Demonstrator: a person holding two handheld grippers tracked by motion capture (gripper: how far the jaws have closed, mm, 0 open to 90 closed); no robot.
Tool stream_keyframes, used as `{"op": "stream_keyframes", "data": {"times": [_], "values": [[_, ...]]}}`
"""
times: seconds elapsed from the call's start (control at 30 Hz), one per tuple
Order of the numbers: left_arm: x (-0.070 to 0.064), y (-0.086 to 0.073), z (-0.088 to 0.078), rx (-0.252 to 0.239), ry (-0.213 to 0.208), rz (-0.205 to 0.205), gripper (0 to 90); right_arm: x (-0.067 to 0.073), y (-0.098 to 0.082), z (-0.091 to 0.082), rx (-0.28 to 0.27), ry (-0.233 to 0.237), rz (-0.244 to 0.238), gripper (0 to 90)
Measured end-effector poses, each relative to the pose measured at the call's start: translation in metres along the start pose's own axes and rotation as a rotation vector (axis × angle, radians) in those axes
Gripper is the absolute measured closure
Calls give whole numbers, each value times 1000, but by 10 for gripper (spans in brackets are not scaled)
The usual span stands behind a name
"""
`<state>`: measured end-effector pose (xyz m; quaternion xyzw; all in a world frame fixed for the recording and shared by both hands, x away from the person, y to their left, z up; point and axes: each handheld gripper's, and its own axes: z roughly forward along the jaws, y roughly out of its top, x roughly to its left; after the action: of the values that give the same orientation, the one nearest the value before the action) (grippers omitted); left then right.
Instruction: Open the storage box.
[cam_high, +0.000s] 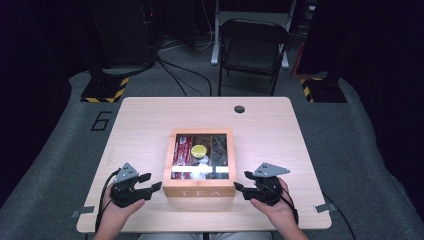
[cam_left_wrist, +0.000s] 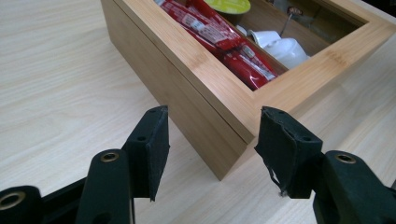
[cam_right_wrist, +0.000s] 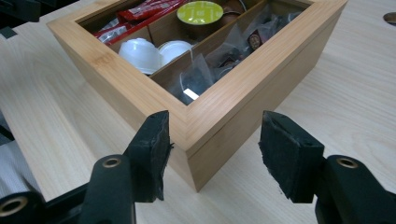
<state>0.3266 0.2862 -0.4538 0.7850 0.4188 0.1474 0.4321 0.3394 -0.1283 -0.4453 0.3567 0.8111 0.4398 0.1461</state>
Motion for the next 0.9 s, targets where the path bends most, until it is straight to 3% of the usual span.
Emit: {"op": "stream_keyframes", "data": {"times": [0.1,0.2,0.4,0.63,0.9], "values": [[-2,-2,3,3,-1,17,431,1,-2,2,2,3,-16,422],[-5,-6,7,20,-1,63,433,2,-8,6,11,10,-8,420],[-6,-11,12,21,-37,56,456,5,-15,13,30,26,-18,429],[-7,-14,18,37,-41,66,480,8,-18,19,55,35,-40,505],[-11,-14,25,39,-45,87,520,8,-19,25,67,29,-45,522]]}}
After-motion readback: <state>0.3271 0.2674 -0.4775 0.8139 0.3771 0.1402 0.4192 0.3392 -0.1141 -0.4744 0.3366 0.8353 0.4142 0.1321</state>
